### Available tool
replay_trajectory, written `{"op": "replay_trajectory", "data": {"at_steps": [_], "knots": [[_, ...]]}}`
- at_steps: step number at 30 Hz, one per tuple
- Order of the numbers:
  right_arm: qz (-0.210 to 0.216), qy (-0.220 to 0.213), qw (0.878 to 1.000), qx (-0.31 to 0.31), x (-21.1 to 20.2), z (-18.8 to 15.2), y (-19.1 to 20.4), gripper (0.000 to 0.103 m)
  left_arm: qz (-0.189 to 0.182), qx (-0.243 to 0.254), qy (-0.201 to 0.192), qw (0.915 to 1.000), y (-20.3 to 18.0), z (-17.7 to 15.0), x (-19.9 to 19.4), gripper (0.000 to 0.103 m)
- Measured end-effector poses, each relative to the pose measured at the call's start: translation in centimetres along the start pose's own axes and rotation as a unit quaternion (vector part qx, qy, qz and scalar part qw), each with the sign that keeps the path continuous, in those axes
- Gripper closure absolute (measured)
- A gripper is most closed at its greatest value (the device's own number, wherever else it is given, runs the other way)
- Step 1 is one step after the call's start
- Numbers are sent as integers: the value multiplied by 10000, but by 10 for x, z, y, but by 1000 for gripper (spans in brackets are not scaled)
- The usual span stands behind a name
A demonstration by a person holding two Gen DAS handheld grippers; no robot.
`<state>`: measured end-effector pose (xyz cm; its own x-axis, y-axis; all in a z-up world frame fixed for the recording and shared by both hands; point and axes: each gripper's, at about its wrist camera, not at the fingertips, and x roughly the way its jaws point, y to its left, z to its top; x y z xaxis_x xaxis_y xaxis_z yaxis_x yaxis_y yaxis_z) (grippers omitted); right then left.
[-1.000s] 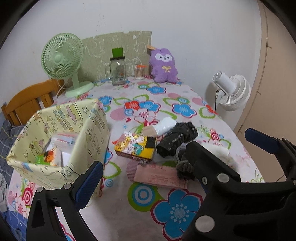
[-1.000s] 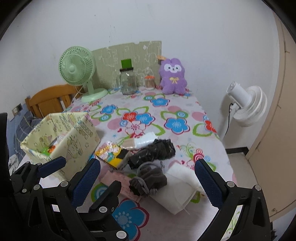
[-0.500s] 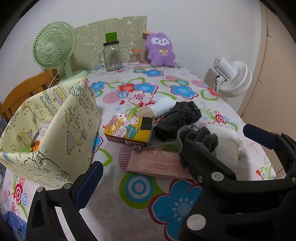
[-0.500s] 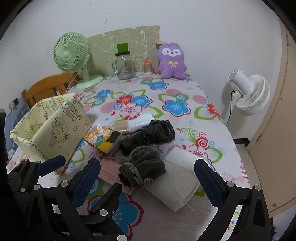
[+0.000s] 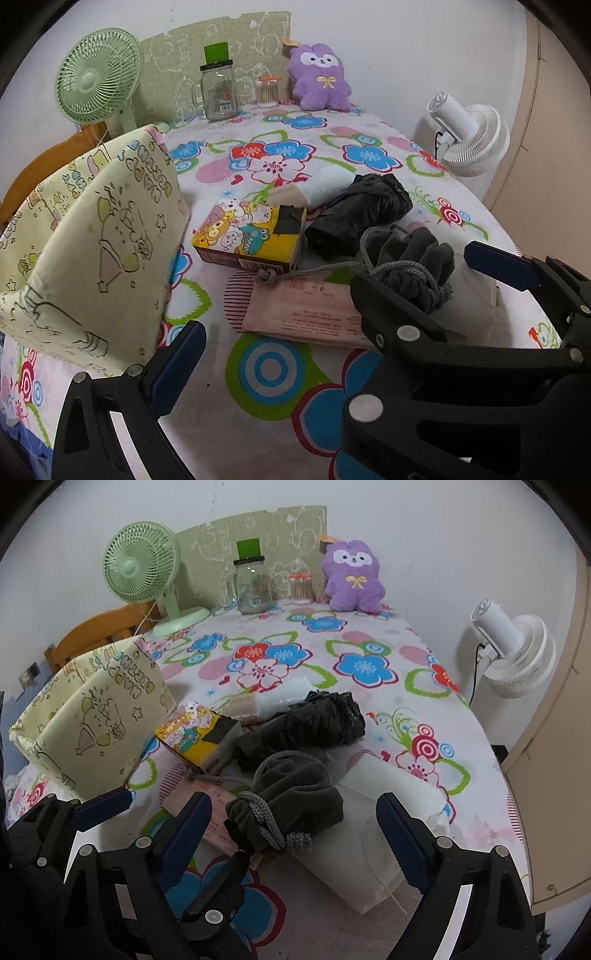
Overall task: Organize soft objects
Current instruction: 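Grasp the gray knit glove with the right tool, then lift the gray glove with the right tool while the left tool grasps the pink envelope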
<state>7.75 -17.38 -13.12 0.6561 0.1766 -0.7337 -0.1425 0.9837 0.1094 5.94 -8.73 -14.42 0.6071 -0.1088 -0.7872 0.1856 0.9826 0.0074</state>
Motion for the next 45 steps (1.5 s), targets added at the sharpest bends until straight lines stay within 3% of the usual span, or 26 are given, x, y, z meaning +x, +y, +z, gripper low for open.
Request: {"op": "replay_trajectory", "data": {"at_steps": [5, 8, 23, 28, 35, 45], "knots": [[31, 112, 9999, -2, 9, -1, -2, 22, -2, 3, 96, 10000, -1, 1, 7, 2], [148, 166, 9997, -62, 11, 0, -1, 36, -6, -18, 130, 9999, -1, 1, 9, 2], [-154, -100, 9996, -198, -6, 6, -5, 42, -183, -106, 94, 9997, 2, 5, 5, 2], [-226, -173, 9995, -126, -14, 7, -9, 42, -28, 132, 73, 9999, -1, 2, 0, 2], [-308, -280, 9991, -81, -24, 6, -11, 42, -85, 189, 6, 9998, -3, 1, -3, 2], [-313, -178, 9993, 48, -19, 0, -17, 42, 12, 321, 191, 9993, -4, -1, 6, 4]]}}
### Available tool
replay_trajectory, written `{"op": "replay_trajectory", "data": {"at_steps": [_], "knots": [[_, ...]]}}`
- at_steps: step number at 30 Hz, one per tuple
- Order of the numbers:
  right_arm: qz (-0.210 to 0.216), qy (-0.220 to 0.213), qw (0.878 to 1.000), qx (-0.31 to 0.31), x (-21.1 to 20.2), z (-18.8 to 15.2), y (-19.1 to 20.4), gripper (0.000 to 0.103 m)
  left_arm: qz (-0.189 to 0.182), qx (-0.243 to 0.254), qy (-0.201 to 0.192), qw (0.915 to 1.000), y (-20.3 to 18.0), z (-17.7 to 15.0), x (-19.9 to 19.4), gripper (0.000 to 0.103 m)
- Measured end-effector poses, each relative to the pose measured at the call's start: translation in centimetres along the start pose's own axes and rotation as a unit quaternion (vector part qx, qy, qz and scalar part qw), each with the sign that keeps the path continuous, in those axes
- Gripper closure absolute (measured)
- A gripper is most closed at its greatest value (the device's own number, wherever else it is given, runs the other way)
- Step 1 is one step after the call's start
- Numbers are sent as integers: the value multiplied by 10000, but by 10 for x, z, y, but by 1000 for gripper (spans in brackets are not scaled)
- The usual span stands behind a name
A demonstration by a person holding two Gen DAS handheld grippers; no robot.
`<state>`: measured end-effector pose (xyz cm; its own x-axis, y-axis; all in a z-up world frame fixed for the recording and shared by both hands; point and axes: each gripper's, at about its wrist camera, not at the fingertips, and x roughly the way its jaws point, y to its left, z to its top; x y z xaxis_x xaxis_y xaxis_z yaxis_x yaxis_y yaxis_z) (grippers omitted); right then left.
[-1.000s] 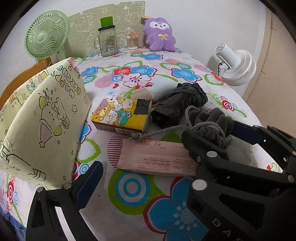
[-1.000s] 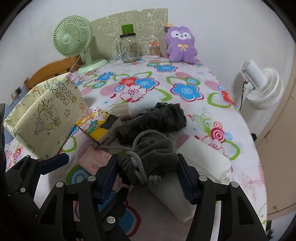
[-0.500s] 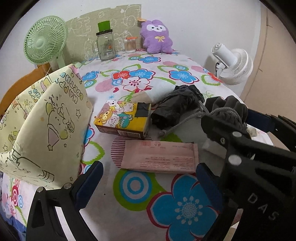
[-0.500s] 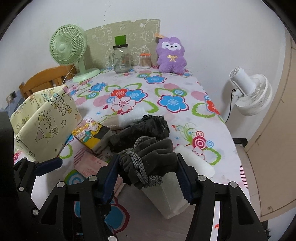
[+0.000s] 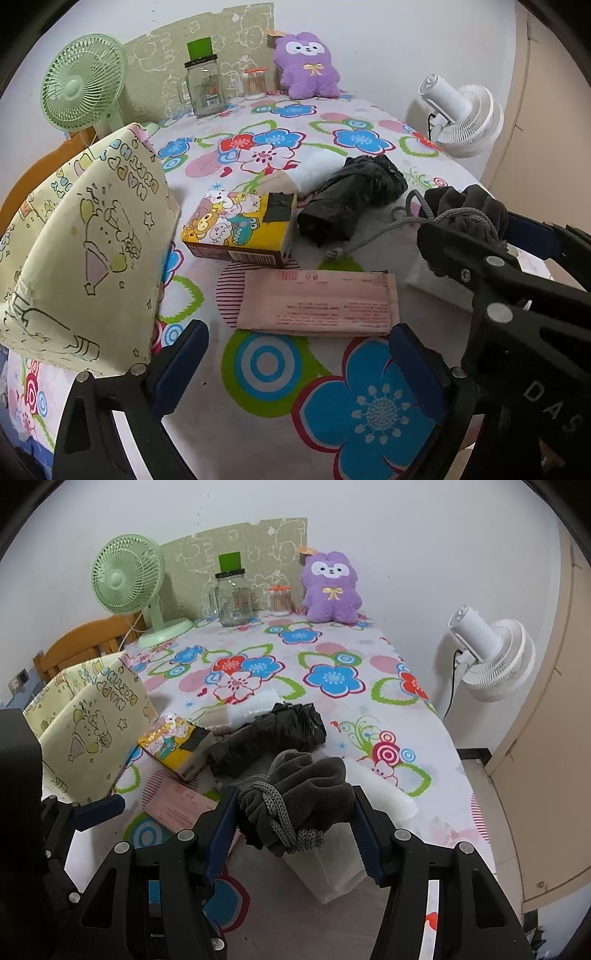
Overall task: Organize soft objects
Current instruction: 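Lift the gray glove with the right tool while the left tool grasps the pink envelope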
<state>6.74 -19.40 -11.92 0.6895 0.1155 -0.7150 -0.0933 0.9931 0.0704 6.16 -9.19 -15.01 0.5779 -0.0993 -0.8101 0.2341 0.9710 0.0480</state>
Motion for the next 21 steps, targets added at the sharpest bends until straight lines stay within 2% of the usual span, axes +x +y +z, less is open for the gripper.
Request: {"op": "replay_trajectory", "data": {"at_steps": [7, 21], "knots": [[9, 45, 10000, 4, 7, 4, -2, 42, 170, -6, -51, 9998, -3, 8, 8, 4], [5, 188, 9998, 74, 20, 9, -8, 42, 176, 138, -200, 9996, -11, 27, 21, 4]]}}
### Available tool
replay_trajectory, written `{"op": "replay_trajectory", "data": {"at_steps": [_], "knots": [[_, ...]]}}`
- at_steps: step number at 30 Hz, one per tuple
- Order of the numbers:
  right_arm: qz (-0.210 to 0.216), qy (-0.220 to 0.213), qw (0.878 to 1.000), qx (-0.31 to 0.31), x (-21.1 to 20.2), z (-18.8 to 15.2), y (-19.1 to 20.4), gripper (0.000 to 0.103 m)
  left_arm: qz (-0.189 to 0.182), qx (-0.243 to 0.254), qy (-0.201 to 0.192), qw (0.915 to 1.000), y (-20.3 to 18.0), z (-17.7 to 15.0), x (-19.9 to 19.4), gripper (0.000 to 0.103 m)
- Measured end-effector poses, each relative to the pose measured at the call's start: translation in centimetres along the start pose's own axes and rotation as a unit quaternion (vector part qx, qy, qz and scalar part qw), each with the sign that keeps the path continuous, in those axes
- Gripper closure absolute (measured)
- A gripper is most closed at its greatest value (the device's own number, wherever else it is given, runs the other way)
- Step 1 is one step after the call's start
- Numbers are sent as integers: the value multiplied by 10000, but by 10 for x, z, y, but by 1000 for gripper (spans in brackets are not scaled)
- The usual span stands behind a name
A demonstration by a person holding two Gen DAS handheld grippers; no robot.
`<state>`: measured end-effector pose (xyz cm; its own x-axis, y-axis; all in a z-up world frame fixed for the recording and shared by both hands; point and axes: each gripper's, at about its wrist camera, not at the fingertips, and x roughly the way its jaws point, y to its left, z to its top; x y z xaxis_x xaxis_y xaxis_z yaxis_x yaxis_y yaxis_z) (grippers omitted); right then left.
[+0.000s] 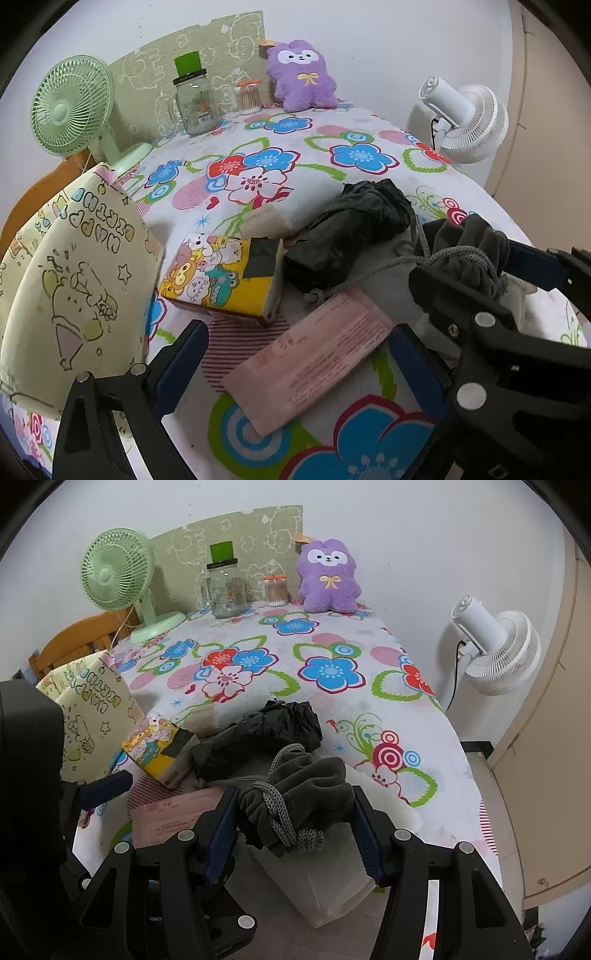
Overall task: Organize soft objects
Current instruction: 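Lift the gray glove with the right tool while the left tool grasps the pink envelope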
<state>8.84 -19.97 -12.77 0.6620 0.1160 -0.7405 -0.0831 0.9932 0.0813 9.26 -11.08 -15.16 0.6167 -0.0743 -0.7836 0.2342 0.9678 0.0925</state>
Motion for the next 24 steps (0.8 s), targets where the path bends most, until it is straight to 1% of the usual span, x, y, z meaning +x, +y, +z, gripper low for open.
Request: {"op": "replay_trajectory", "data": {"at_steps": [1, 4, 6, 8, 9, 11, 17, 20, 24], "knots": [[0, 16, 10000, 13, 1, 0, 0, 42, -22, -6, 41, 10000, 1, 0, 1, 5], [9, 30, 10000, -6, 3, 1, 1, 42, -217, -68, 138, 9996, 2, 1, 2, 14], [21, 36, 10000, -8, 4, 1, 2, 42, -339, -116, 204, 9991, 2, 1, 2, 18], [51, 51, 10000, 29, 4, 2, 2, 42, -470, -99, 218, 9986, 1, 1, 1, 27], [49, 57, 10000, 32, 5, 2, 2, 42, -517, -89, 223, 9984, 0, 0, 0, 29], [37, 69, 10000, 39, 5, 2, 2, 42, -606, -70, 236, 9979, -1, 0, -2, 39], [31, 77, 10000, 17, 4, 1, 5, 42, -713, -75, 283, 9970, -1, -5, -8, 60], [32, 68, 10000, -32, 2, -1, 8, 42, -748, -107, 293, 9967, 1, -8, -11, 62], [67, 61, 10000, -36, -2, -3, 12, 42, -767, -165, 324, 9964, 4, -11, -15, 63]]}}
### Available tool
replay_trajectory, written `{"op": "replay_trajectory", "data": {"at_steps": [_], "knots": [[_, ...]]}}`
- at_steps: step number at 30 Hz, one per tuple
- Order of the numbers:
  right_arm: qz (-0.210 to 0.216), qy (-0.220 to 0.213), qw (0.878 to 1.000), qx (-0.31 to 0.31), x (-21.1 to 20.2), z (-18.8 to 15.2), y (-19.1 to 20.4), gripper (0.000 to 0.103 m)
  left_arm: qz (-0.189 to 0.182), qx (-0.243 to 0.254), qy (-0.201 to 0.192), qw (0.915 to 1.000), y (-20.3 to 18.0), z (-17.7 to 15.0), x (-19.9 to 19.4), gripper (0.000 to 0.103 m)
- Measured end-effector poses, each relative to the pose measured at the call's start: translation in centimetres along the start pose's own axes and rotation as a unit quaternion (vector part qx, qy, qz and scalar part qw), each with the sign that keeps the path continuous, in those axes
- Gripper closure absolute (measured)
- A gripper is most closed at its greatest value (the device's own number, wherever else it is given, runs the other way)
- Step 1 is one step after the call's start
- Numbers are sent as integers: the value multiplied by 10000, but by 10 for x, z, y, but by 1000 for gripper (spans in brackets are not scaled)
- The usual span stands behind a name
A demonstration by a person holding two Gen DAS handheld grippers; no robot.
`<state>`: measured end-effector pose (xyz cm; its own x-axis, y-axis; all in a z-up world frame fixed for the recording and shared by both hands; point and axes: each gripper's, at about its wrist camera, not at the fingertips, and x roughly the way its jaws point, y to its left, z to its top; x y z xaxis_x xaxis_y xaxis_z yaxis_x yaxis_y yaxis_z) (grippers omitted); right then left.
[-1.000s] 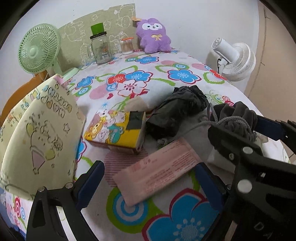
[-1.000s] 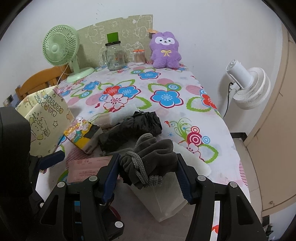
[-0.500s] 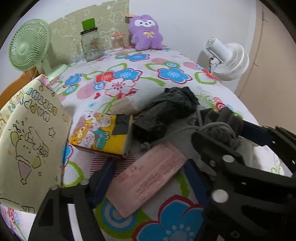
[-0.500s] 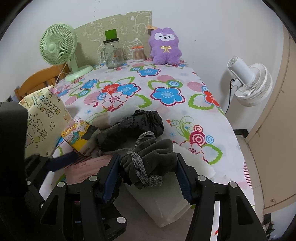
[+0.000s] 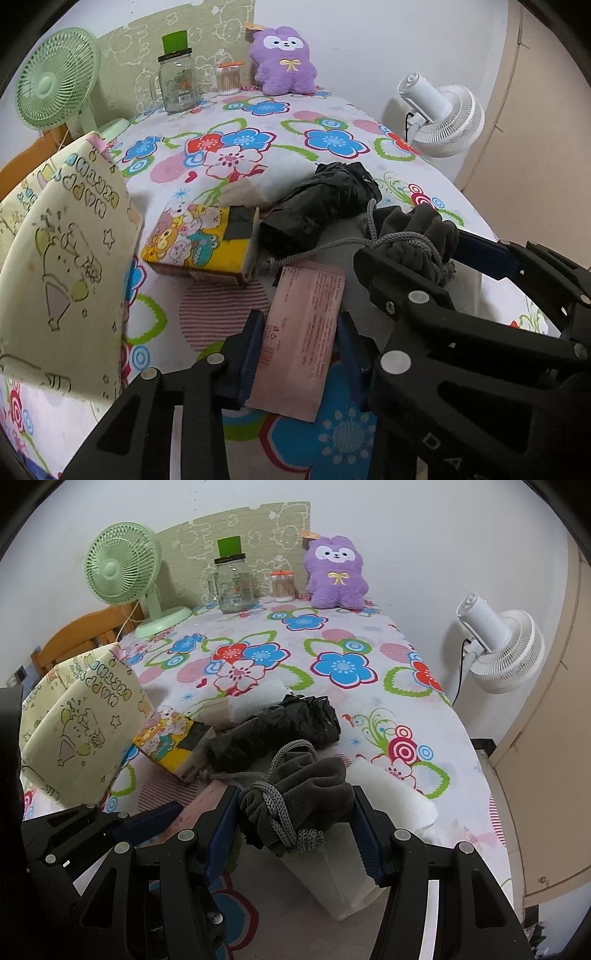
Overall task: Organize soft objects
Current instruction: 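Lift the gray glove with the right tool while the left tool grasps the pink envelope, then carry the glove and envelope with both tools over the fabric box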
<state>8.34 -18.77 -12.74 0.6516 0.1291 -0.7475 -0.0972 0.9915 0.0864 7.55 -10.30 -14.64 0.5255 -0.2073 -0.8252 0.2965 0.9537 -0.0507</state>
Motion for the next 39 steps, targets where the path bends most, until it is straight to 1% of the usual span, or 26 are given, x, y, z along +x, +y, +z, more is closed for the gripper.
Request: {"op": "replay_trajectory", "data": {"at_steps": [8, 13, 19, 24, 31, 39], "knots": [[53, -79, 9999, 40, -13, 0, 7, 42, 63, -28, -209, 9998, 1, -4, -18, 63], [50, -180, 9998, 86, -24, 1, 10, 42, 207, -106, -371, 9990, 1, -2, -30, 63], [121, -310, 9993, 152, -40, 7, 11, 42, 200, -116, -551, 9982, 0, 3, -47, 63], [87, -505, 9986, 137, -57, 12, 14, 42, 194, -118, -695, 9973, -1, 7, -61, 63], [51, -666, 9977, 148, -75, 20, 17, 42, 184, -135, -835, 9963, 0, 13, -79, 63], [2, -897, 9959, 134, -97, 35, 24, 42, 177, -171, -1029, 9944, 3, 24, -103, 63]]}}
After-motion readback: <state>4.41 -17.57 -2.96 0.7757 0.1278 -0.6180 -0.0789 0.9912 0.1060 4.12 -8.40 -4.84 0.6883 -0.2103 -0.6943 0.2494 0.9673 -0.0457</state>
